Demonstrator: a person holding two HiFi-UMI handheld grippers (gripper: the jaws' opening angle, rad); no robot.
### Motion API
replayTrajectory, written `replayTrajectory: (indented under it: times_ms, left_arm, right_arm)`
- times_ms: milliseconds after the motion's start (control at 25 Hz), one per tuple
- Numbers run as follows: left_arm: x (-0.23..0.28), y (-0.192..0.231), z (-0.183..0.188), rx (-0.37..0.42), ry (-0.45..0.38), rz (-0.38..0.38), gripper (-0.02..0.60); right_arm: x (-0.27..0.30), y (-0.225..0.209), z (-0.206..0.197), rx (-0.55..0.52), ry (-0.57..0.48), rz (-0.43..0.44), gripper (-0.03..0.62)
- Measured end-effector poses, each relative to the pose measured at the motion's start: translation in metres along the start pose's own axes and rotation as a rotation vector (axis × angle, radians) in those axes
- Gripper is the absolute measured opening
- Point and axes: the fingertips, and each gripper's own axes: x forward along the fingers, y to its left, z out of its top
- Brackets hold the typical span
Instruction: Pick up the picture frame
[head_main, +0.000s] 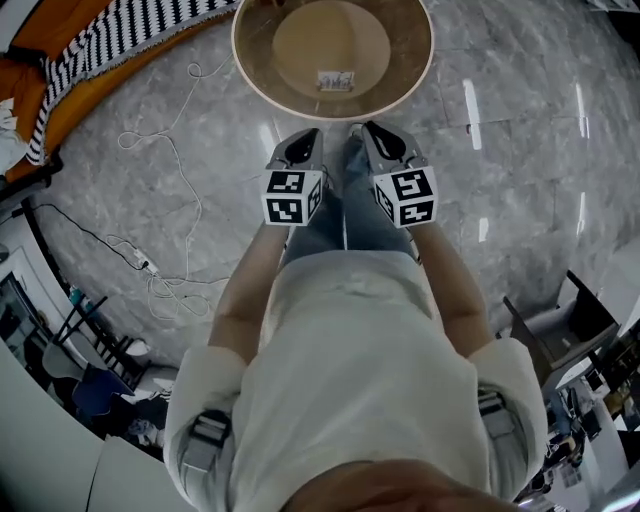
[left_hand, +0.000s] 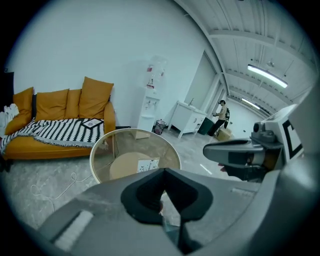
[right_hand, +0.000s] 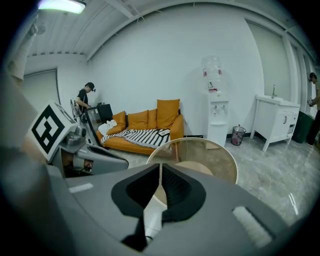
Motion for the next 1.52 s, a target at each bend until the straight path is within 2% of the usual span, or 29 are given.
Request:
replayTrajectory:
  times_ms: [200, 480, 800, 880, 1000, 1280, 1520]
  left_arm:
    - [0.046, 0.025, -0.004, -0.017, 0.026, 0.045, 0.002]
    - [0.099, 0.061, -0.027, -0.091, 0.085, 0.094, 0.002]
    - [0.148, 0.084, -0.065, -0.066, 0.154, 0.093, 0.005]
    - [0.159, 0.088, -0.074, -0.053, 0.174, 0.089, 0.023]
    - [0.176, 0.094, -0.084, -0.023, 0.195, 0.078, 0.089]
    - [0.211, 0.104, -0.095, 0.033, 0.220, 0.036, 0.167]
    - [0.232, 0.112, -0.101, 0.096, 0.244, 0.015, 0.215]
  right_arm:
    - [0.041, -0.024, -0.019, -0.011, 0.060, 0.028, 0.017]
    - [0.090, -0.042, -0.052, -0.008, 0.132, 0.065, 0.017]
    - [0.137, -0.067, -0.098, -0.003, 0.206, 0.055, 0.000]
    - [0.148, -0.073, -0.107, 0.003, 0.222, 0.050, 0.000]
    - [0.164, -0.082, -0.120, 0.002, 0.250, 0.043, 0.002]
    - [0.199, -0.092, -0.143, 0.018, 0.292, 0.081, 0.147]
    - [0.223, -0.096, -0.158, 0.016, 0.323, 0.113, 0.193]
